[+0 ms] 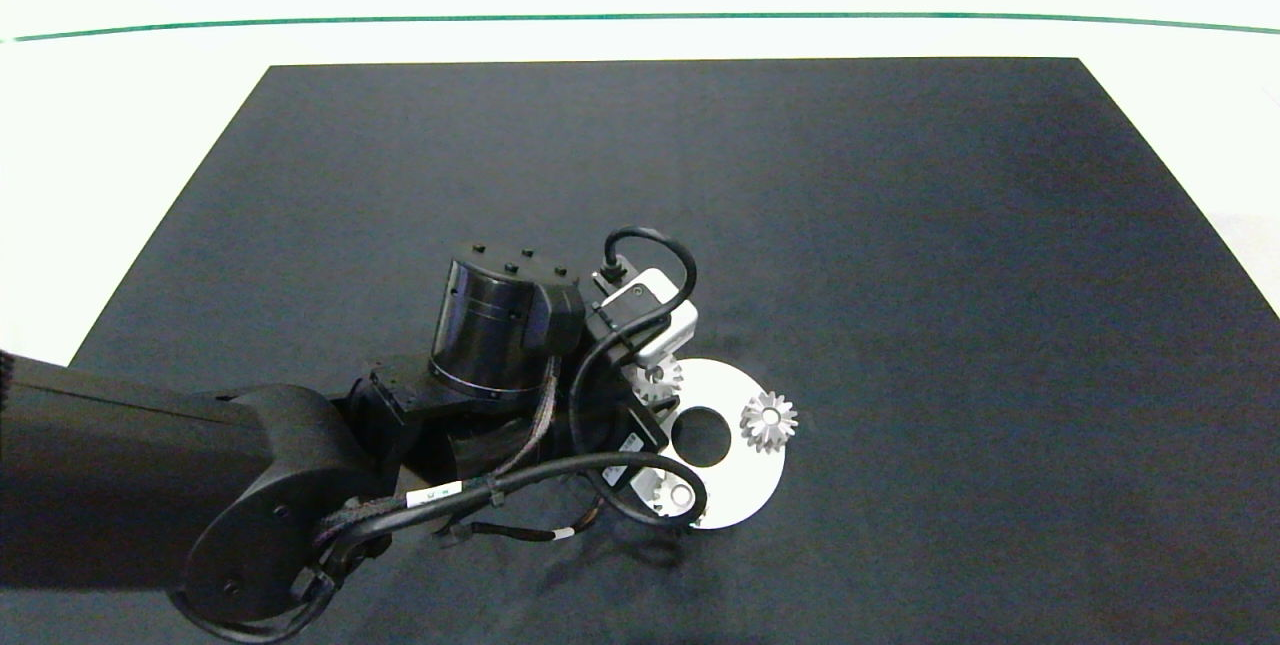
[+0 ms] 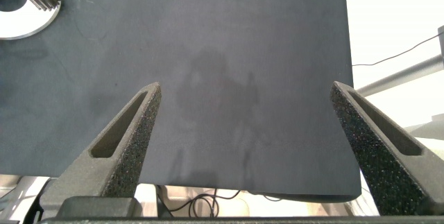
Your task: Install three planetary gears onto the carrier pins
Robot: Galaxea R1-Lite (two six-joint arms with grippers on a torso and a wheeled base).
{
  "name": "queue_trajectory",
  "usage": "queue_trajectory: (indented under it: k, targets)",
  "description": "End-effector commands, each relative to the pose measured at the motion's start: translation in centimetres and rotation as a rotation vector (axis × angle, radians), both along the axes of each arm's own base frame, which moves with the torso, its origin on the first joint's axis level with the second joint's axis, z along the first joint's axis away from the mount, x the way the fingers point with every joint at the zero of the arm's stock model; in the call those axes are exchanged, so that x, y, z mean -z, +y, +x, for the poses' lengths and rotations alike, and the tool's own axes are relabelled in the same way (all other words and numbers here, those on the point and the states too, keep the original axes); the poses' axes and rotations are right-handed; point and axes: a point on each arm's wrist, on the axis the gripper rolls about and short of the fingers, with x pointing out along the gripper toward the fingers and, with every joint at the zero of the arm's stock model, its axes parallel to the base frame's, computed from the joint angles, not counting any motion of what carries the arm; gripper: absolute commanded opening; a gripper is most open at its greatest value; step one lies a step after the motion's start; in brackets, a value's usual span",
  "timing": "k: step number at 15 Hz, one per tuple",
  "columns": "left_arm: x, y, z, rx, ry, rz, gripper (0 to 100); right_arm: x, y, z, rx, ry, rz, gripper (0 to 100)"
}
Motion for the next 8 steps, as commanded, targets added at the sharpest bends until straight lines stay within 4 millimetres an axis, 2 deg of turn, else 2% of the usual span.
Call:
queue_trajectory:
  k: [1, 8]
  targets:
    - [0.0, -0.06, 0.03, 0.001, -0.003, 0.0, 7, 0.04, -0.01, -0.02, 0.0, 0.003, -0.002, 100]
    - [0.19, -0.67, -0.14, 0.018, 0.001, 0.003, 7, 0.0, -0.01, -0.04, 0.001, 0.001, -0.002, 100]
